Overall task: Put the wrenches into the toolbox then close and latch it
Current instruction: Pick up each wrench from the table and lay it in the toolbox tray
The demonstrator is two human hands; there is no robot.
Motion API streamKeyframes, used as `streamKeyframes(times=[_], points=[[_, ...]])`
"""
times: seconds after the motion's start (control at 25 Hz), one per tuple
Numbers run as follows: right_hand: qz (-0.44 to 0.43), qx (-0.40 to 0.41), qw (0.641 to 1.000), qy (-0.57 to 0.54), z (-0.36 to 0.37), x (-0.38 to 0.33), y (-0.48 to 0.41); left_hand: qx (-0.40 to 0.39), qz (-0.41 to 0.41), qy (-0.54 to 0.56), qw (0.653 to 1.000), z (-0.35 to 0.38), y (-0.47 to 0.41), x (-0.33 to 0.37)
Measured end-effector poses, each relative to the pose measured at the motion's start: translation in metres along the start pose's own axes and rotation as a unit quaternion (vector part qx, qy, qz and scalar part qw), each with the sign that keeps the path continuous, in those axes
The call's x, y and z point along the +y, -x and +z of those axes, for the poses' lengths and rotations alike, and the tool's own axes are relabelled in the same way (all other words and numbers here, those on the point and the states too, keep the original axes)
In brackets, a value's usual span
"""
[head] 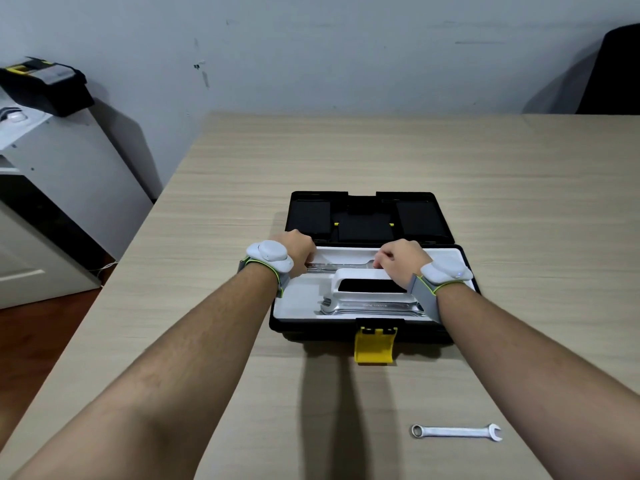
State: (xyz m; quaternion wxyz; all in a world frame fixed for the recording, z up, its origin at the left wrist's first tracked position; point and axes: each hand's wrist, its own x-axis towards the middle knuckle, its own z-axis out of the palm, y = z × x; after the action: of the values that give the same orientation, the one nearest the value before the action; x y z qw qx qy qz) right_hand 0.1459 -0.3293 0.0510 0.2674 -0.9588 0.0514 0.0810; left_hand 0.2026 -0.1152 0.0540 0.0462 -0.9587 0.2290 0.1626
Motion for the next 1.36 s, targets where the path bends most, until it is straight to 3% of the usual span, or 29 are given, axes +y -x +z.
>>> streamKeyframes(times=[0.12, 0.28, 0.52, 0.84, 1.0, 1.12, 1.36], points=[[-0.002, 0.046, 0.999, 0.012, -0.017, -0.002, 0.005, 0.035, -0.003, 0.045, 0.998, -0.013, 0.01, -0.004], [-0.005, 0.097, 0.994, -0.054, -0.044, -0.002, 0.017, 0.117, 0.0, 0.08, 0.99, -0.043, 0.022, 0.002], [0.013, 0.123, 0.99, -0.069, -0.081, 0.025, 0.064, 0.17, 0.078, 0.093, 0.978, -0.07, 0.042, 0.076], [0.105, 0.096, 0.99, 0.022, -0.043, 0.104, 0.154, 0.054, 0.189, 0.064, 0.978, 0.0, 0.074, 0.19], [0.127, -0.007, 0.991, 0.048, 0.001, 0.141, 0.191, -0.018, 0.202, 0.059, 0.977, 0.049, 0.083, 0.214], [0.085, -0.082, 0.989, 0.087, 0.027, 0.163, 0.21, -0.093, 0.189, 0.04, 0.977, 0.086, 0.092, 0.221], [0.037, -0.104, 0.982, 0.155, 0.045, 0.166, 0.204, -0.139, 0.168, 0.022, 0.976, 0.107, 0.097, 0.232]])
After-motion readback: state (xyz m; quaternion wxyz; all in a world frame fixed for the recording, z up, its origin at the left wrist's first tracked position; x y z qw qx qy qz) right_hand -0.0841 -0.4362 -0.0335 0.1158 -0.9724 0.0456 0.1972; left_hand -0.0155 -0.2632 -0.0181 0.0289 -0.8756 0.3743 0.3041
